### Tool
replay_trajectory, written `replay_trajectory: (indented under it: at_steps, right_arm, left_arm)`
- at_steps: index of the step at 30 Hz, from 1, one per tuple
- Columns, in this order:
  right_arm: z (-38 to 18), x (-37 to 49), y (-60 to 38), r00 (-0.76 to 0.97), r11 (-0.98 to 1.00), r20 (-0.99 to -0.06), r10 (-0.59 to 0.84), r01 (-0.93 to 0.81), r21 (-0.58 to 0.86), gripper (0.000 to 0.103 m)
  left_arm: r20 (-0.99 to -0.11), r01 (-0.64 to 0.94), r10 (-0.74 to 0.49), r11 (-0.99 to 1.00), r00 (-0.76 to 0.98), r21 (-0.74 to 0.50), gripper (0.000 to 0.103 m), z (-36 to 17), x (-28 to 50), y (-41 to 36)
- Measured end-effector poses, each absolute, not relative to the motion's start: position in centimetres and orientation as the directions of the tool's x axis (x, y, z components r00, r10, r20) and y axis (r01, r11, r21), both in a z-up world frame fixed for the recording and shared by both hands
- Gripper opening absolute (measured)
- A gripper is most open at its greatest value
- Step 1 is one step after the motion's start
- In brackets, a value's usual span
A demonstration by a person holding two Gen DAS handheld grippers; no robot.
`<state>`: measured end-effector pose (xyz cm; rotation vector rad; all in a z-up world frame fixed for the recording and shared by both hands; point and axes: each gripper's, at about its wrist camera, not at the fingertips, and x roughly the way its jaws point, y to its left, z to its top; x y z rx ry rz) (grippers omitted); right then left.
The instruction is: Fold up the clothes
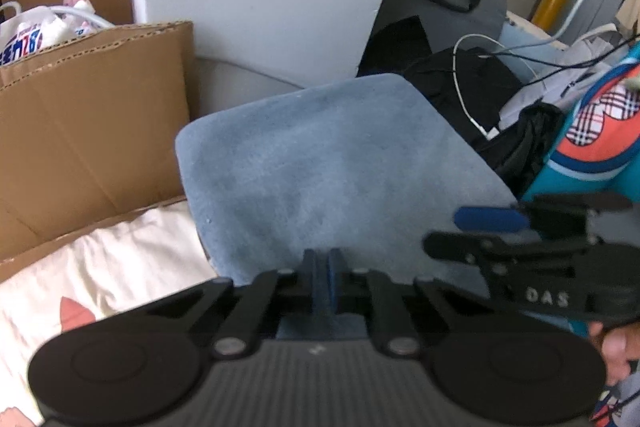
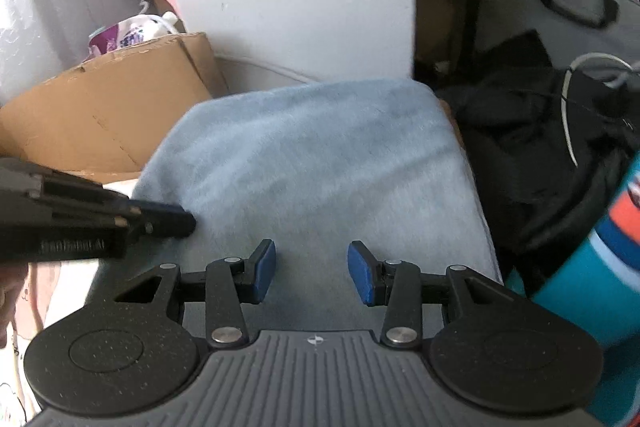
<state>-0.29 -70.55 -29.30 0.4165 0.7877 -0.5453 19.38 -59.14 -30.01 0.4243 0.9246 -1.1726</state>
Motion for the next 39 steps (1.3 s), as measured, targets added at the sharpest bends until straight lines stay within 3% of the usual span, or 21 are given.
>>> replay_trajectory:
  at_steps: [15,17,19,24,29,32,33,36,39]
  right_arm:
    - [-29.0,-9.3,-66.2,0.528,0.677,-0.76,-0.38,0.718,0.16,0.047]
    - [-28.7,-10.6,-65.7,0.533,0.633,-0.739,-0.411,0.75,0.189,0.047]
    - [-28.5,-11.9,-65.5,0.549,0.591,-0.719,-0.425,0.771,0.239,0.047]
    - [-29.5,-14.1,-65.6,0.558,0.47,-0.695,-0.453,0.812,0.346,0.048]
    - [-31.7,-15.1,-66.3,0.6,0.356,-0.687,-0.409,0.799,0.485,0.05]
    - [-33.3,-16.0,-66.6,0.646,0.27,-0.658,-0.385,0.761,0.589,0.063]
    - [-33.9,-16.4,-66.7,0.667,0.231,-0.644,-0.374,0.74,0.632,0.063]
    - [-36.0,-16.7,-67.0,0.743,0.124,-0.59,-0.315,0.649,0.751,0.063]
    - [-37.2,-16.8,-66.9,0.754,0.086,-0.576,-0.314,0.627,0.774,0.063]
  left_arm:
    - [-0.764,0.934,-0.633,0.334,0.122,-0.127,0.008,-29.0,16.5,-55.3]
    - [-0.753,0.932,-0.649,0.331,0.11,-0.149,0.021,-28.6,16.0,-54.4]
    - [-0.733,0.927,-0.673,0.331,0.098,-0.179,0.043,-28.2,15.6,-53.4]
    - [-0.728,0.91,-0.67,0.38,0.147,-0.166,0.055,-28.0,14.3,-51.3]
    - [-0.745,0.849,-0.659,0.45,0.107,-0.276,0.055,-29.6,14.7,-49.4]
    - [-0.733,0.833,-0.676,0.447,0.075,-0.327,0.055,-30.2,14.6,-48.7]
    - [-0.731,0.823,-0.68,0.448,0.059,-0.35,0.055,-30.4,14.7,-48.6]
    - [-0.731,0.784,-0.683,0.461,0.014,-0.415,0.052,-31.1,14.7,-48.3]
    - [-0.728,0.741,-0.685,0.472,-0.032,-0.477,0.043,-31.8,14.9,-47.9]
